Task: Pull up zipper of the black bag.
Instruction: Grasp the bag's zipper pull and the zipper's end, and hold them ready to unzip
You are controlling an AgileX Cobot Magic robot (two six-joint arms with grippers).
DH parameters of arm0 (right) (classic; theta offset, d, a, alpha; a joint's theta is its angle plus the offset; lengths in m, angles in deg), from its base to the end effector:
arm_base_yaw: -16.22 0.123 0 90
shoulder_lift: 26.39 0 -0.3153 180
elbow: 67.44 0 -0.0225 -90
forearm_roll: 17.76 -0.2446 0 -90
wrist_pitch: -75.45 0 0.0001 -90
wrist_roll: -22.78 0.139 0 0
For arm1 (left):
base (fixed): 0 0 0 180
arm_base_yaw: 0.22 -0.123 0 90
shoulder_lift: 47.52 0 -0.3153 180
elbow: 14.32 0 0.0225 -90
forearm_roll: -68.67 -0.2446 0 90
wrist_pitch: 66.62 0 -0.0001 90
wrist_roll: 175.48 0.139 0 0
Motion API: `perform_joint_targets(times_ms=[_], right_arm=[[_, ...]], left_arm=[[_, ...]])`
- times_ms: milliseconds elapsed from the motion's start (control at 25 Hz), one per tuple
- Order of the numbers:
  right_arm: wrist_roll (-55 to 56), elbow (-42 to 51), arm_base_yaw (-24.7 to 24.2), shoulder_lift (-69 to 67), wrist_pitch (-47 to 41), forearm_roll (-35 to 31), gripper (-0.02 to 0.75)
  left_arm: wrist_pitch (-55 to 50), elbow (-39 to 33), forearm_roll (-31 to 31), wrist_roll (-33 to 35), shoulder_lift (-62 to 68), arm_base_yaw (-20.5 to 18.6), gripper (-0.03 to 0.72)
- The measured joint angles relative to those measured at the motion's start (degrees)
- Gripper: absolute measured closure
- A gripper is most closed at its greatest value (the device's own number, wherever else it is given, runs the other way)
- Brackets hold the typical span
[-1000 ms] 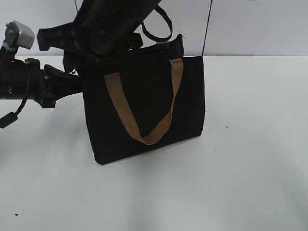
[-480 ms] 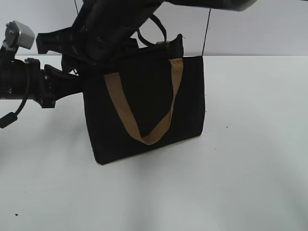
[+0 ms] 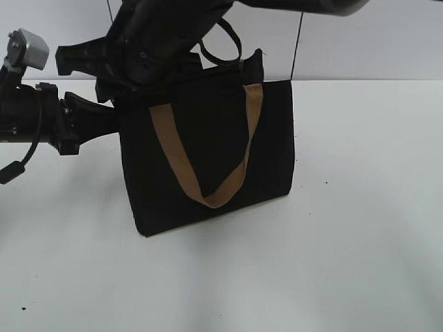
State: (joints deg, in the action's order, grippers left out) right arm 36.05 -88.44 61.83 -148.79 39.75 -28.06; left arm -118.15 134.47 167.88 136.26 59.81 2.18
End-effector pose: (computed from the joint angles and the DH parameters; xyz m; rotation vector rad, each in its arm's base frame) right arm 0.3450 0.3732 0.2623 -0.5668 2.4234 0.6560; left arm 0.3382 -0.1218 0.2024 0.9543 1.7957 -0.7036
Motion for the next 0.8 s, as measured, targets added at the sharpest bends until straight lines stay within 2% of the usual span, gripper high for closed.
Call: perform_joint_targets(times_ms=[120, 240, 320, 800], right_arm=[[0.1, 0.0, 0.0, 0.0, 0.0, 0.0, 0.561], [0.2, 0.0, 0.0, 0.0, 0.0, 0.2, 0.694], [0.2, 0.0, 0.0, 0.0, -0.4, 0.3, 0.736], [-0.8, 0.0, 0.0, 1.9, -6.1, 1.0, 0.747]], left_arm=[[-0.2, 0.0, 0.0, 0.0, 0.0, 0.0, 0.655], [-0.2, 0.0, 0.0, 0.0, 0.0, 0.0, 0.655], [-0.2, 0.0, 0.0, 0.0, 0.0, 0.0, 0.655], [1.7, 0.0, 0.1, -2.4, 0.0, 0.0, 0.655]])
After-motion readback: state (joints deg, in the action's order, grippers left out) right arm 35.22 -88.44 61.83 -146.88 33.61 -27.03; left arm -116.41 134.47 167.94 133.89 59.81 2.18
